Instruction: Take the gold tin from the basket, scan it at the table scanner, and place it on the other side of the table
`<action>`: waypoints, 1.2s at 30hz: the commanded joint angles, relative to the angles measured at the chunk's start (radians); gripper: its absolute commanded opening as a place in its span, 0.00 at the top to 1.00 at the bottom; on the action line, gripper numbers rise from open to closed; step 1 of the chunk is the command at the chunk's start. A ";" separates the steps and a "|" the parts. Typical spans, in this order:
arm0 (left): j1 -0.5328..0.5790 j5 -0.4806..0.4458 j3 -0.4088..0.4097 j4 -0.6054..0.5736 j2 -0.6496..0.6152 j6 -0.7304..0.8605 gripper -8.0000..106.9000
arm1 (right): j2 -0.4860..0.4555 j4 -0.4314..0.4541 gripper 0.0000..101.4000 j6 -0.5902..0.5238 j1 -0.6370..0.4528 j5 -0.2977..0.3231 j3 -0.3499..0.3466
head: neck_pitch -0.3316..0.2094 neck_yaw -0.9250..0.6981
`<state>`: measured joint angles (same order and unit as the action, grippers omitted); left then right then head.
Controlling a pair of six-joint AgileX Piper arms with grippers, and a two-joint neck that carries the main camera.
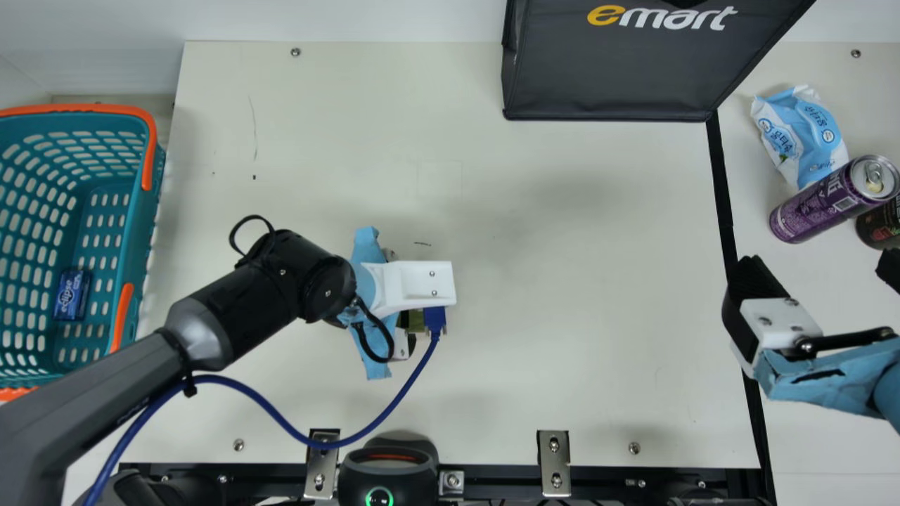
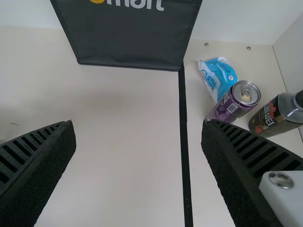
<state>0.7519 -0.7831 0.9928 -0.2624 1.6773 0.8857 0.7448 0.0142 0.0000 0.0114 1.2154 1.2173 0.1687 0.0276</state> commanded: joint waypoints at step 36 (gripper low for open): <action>-0.075 -0.092 -0.060 0.199 -0.508 -0.725 0.15 | 0.000 0.000 0.06 0.000 0.000 0.000 0.000 | -0.030 0.000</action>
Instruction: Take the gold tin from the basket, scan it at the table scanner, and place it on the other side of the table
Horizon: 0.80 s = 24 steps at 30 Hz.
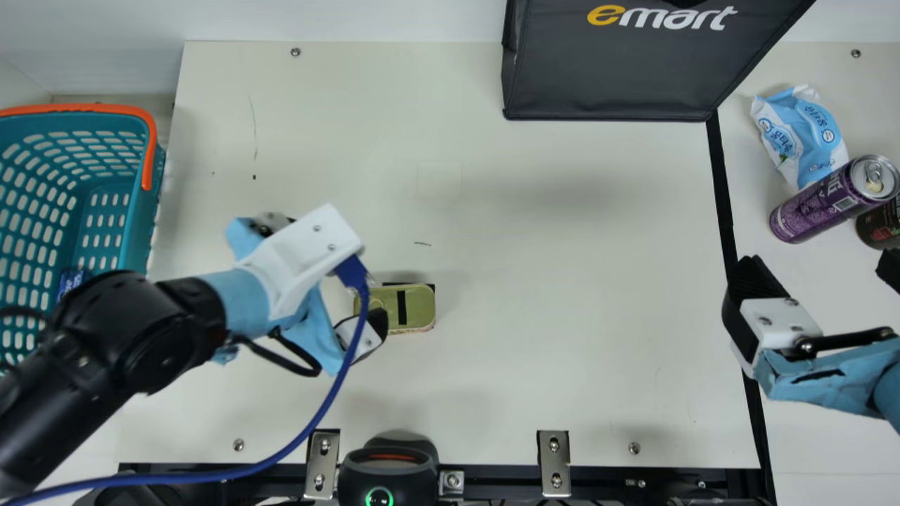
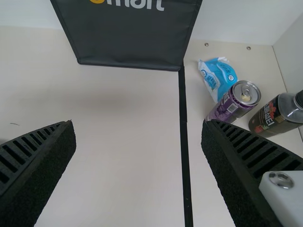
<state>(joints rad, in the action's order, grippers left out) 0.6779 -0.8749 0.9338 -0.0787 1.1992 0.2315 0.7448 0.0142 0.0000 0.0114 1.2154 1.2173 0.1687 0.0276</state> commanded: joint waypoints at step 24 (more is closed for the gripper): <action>-0.111 -0.199 0.008 0.287 -0.421 -0.452 0.15 | 0.000 0.000 0.06 0.000 0.000 -0.002 0.000 | -0.030 0.000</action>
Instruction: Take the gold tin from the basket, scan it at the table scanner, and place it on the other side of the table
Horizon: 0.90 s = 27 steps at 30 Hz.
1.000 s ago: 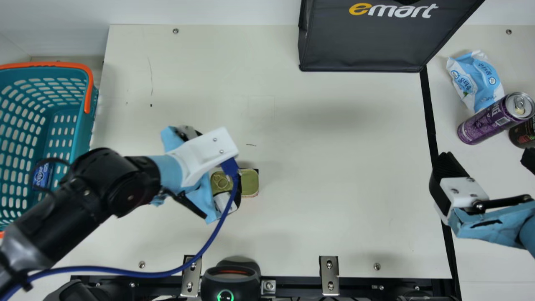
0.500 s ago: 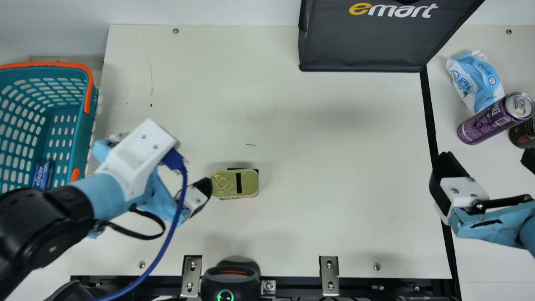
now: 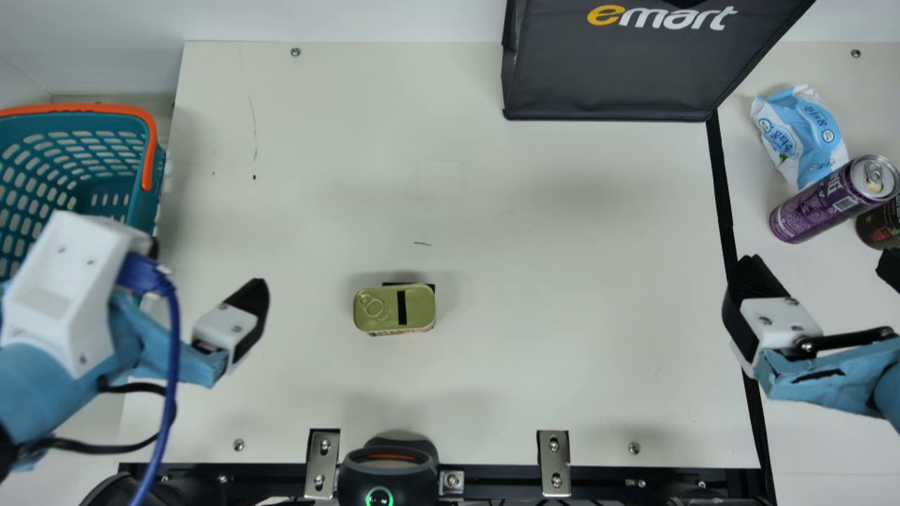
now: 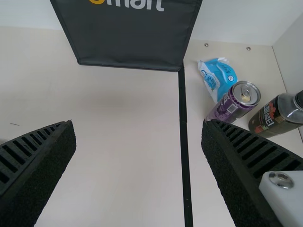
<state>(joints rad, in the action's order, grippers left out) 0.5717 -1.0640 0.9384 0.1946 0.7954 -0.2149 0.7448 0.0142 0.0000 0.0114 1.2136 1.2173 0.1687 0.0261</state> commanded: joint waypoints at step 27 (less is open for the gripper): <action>-0.095 -0.062 0.051 0.133 -0.143 -0.065 0.15 | 0.001 0.001 0.06 0.000 0.000 -0.001 0.000 | -0.030 0.001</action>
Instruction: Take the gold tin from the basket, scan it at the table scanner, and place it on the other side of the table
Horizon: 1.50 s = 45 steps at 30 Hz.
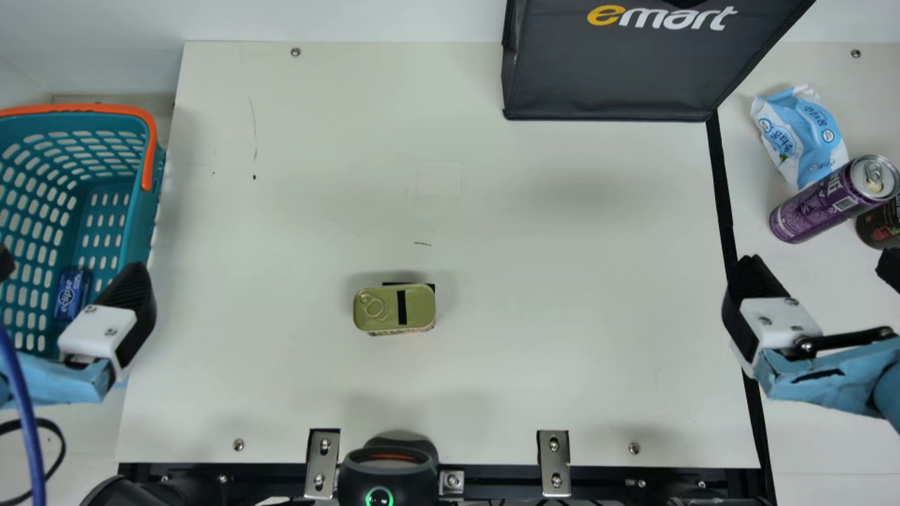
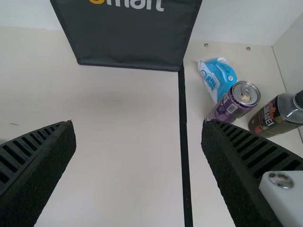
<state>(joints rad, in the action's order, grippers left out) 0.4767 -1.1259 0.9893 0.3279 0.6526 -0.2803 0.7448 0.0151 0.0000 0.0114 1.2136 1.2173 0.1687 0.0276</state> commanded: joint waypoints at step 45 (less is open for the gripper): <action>0.000 0.000 0.000 0.000 0.000 0.000 0.15 | 0.441 0.068 0.06 -0.181 0.552 -0.100 -0.030 | -0.030 0.000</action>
<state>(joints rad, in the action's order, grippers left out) 0.4767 -1.1259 0.9893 0.3279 0.6526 -0.2803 1.1667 0.0823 -0.1806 0.5268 1.1165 1.1846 0.1672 0.0261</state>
